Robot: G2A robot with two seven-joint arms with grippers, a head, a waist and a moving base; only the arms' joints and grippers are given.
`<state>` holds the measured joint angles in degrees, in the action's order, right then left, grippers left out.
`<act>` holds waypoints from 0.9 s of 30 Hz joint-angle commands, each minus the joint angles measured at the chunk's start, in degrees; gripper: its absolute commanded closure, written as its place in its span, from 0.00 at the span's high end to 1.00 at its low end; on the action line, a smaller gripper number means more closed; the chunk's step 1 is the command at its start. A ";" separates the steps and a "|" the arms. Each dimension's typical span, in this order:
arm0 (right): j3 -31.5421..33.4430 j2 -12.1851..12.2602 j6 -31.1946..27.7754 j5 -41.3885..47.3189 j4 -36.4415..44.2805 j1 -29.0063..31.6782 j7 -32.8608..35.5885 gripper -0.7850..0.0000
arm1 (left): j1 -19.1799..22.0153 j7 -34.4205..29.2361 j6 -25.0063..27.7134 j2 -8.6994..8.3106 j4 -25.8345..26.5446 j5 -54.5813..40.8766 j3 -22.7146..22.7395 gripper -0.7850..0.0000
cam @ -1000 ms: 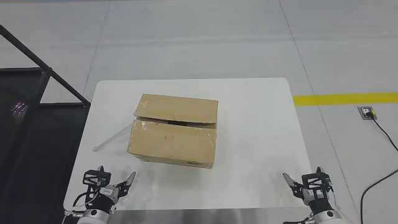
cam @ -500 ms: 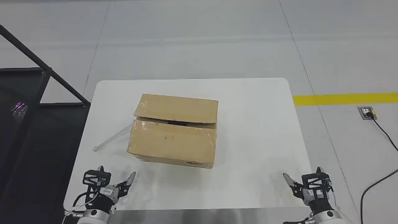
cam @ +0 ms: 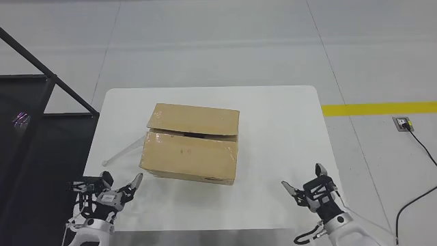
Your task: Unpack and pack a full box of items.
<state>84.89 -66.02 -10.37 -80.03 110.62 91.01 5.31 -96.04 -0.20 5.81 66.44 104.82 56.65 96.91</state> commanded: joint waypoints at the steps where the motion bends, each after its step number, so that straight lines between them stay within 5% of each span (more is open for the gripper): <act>1: -1.34 -0.23 0.63 0.90 0.58 -2.05 1.57 1.00 | -0.21 0.51 1.52 0.01 0.03 -4.09 1.90 1.00; 5: -3.98 -0.68 2.35 1.44 2.51 -4.96 4.75 1.00 | -0.87 -1.51 5.56 -0.11 0.11 -10.34 4.59 1.00; 15: -3.75 -0.69 1.99 2.32 2.56 -4.60 4.11 1.00 | -0.58 -1.77 4.95 -0.08 -0.22 -10.10 4.33 1.00; 23: -3.45 -0.17 -26.50 31.41 -1.48 -6.88 2.56 1.00 | 9.63 -6.00 0.21 0.29 -7.25 -10.57 -0.31 1.00; 27: -5.36 0.20 -30.13 41.45 -4.27 -10.04 12.18 1.00 | 13.18 -5.94 -0.23 0.45 -10.84 -7.28 -3.16 1.00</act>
<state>79.71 -65.94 -40.75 -41.14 106.84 81.69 14.04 -83.61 -6.59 6.21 66.84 94.83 48.07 94.46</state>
